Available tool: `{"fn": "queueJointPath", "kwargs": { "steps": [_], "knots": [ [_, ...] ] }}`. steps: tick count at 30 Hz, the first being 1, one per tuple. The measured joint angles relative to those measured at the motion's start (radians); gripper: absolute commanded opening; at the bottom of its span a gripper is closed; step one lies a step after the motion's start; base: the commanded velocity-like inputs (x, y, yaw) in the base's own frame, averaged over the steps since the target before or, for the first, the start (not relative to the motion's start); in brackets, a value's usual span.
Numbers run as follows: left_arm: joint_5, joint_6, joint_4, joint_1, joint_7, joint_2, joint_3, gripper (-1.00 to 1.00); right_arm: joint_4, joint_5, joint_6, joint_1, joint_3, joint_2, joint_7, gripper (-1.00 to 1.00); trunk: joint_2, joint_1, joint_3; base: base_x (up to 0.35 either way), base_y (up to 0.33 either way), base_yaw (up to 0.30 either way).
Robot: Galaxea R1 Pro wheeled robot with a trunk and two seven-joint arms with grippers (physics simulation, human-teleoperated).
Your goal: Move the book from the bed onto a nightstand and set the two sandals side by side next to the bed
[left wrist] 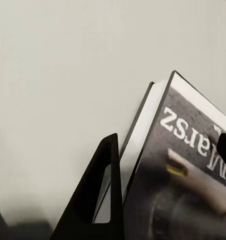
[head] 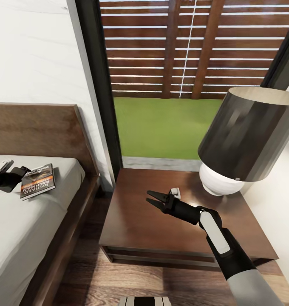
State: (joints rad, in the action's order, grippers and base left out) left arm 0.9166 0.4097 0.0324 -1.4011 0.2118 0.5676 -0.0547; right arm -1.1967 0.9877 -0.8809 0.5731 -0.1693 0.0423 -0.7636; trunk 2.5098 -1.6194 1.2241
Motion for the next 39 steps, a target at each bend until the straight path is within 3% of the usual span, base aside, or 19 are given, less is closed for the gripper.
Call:
{"fn": "queueJointPath", "kwargs": {
  "steps": [12,39],
  "knots": [
    [-0.001,0.0,-0.001,0.0,-0.001,0.001,0.002,1.0,0.0,0.001,0.001,0.0,-0.001,0.0,0.0,1.0,0.0,0.0,0.0,0.0,-0.13,0.0],
    [-0.001,0.001,0.0,0.0,0.002,0.002,0.001,1.0,0.0,0.001,0.002,0.0,0.0,0.0,0.0,1.0,0.0,0.0,0.0,0.0,-0.008,0.0]
  ]
}}
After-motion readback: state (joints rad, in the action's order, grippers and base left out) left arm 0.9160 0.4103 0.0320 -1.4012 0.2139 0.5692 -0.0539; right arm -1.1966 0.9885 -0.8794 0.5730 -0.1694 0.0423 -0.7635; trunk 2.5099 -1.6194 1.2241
